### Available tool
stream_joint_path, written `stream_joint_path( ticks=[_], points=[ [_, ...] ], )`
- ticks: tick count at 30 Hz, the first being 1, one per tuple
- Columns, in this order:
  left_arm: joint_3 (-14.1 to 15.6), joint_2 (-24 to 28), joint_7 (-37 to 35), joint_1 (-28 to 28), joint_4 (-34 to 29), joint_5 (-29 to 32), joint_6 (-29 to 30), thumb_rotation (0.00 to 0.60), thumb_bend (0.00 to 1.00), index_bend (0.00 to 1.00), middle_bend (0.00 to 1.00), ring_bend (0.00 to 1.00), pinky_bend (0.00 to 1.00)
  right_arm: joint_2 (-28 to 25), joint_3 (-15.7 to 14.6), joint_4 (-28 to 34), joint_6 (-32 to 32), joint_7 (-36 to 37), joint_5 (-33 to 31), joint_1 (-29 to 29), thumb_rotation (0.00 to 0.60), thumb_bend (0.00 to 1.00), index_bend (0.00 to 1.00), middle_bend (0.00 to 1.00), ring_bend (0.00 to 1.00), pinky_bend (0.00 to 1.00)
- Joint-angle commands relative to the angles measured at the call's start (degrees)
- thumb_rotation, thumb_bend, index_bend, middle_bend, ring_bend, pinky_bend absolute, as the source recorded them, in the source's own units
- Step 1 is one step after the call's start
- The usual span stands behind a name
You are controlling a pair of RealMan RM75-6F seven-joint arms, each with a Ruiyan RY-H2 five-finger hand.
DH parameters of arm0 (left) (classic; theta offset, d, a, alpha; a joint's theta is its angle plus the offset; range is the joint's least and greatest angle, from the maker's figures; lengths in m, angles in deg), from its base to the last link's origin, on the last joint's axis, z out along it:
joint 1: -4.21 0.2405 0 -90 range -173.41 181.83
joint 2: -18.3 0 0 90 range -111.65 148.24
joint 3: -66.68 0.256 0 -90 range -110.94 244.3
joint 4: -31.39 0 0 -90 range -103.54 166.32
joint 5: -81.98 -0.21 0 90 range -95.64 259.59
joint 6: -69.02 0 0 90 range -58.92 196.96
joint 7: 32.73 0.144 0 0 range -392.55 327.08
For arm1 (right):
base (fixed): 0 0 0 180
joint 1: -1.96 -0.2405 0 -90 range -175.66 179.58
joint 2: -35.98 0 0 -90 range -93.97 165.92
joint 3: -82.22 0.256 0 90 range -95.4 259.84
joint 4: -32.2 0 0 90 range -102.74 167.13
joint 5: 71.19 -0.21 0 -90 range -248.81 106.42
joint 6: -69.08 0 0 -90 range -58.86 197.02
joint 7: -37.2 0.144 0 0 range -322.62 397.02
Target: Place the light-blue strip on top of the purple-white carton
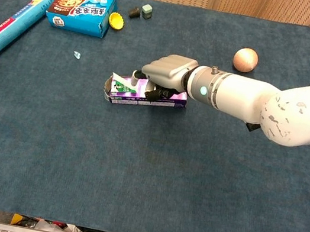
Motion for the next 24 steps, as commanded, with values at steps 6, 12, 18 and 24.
stream_joint_path(
  ticks=[6,12,18,24],
  points=[
    [0.0,0.2,0.1,0.1,-0.3,-0.1,0.1,0.6,0.25,0.29,0.69,0.74,0.95,1.7,0.0,-2.4,1.4,-0.5,-1.4,-0.8,0.229,1.0,0.21,1.0,1.0,1.0],
    [0.1,0.3,-0.1,0.2,-0.3,0.0,0.3,0.6,0.25,0.29,0.69,0.74,0.95,2.5,-0.1,-3.0,1.7,-1.1,-2.2,-1.3,0.229,1.0,0.21,1.0,1.0,1.0],
    [0.1,0.4,-0.3,0.2,-0.3,-0.2,0.3,0.6,0.25,0.29,0.69,0.74,0.95,2.4,-0.4,-2.8,1.2,-1.6,-2.7,-1.6,0.23,1.0,0.21,1.0,1.0,1.0],
    [0.1,0.4,-0.5,0.4,-0.3,-0.4,0.5,0.6,0.25,0.29,0.69,0.74,0.95,1.8,0.3,-1.9,0.5,-0.7,-1.7,-1.0,0.23,1.0,0.21,1.0,1.0,1.0]
  ],
)
